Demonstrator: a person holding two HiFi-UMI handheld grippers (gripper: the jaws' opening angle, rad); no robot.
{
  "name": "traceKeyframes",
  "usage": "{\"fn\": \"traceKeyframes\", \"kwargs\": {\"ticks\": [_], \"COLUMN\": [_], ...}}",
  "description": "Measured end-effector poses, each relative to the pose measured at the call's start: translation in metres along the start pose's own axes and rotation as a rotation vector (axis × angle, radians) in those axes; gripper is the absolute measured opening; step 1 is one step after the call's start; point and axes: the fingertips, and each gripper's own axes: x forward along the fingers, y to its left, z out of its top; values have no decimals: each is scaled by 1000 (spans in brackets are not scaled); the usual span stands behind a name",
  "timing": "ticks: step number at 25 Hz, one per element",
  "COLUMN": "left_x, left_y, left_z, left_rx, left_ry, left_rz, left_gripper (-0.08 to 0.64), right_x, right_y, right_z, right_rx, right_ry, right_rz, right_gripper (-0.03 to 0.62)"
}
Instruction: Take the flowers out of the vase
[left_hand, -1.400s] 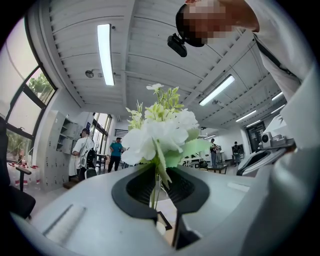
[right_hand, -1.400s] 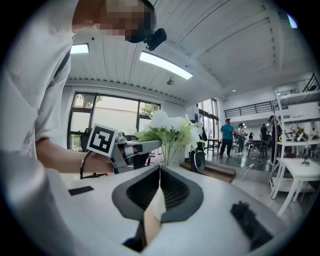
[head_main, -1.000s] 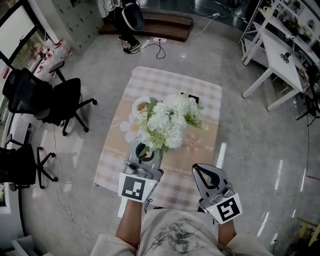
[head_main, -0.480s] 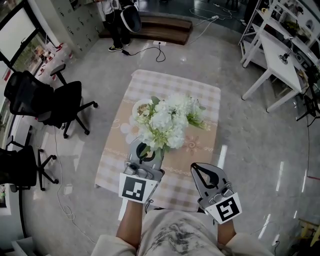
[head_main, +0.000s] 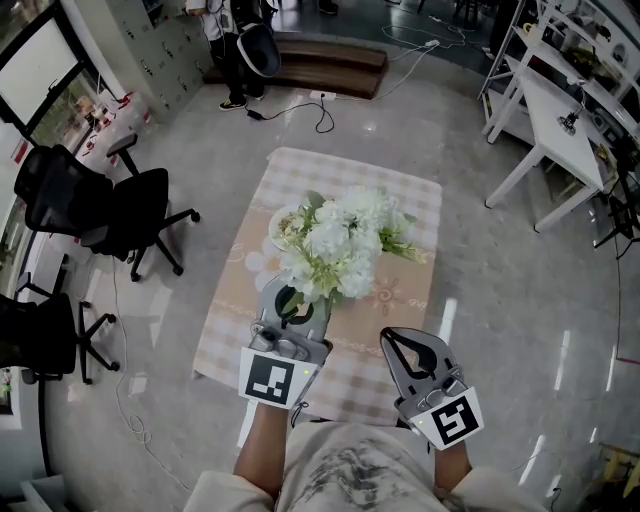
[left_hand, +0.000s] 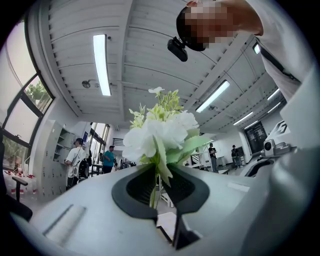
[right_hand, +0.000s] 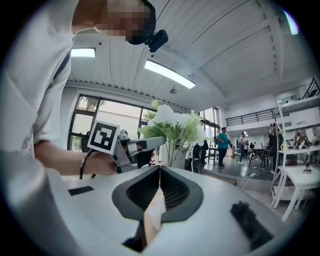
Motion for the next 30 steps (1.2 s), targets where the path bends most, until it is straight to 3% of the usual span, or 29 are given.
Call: {"fn": "traceKeyframes", "kwargs": {"ticks": [8,11,30], "left_x": [2,-1,-40], "left_y": [-2,-5,0], "left_z": [18,16,12], "left_rx": [24,2,-18], "left_ry": [-65,-28,-5], "left_rz": [-1,-2,39], "left_gripper": [48,48,48], "right_x": [-2,-2,9], "right_y": [1,2,27], "right_z": [7,12,24], "right_rx": [-7,-9,-29], "right_ry": [-17,-23,-46], "right_rz": [3,8,74], "right_gripper": [17,17,17]}}
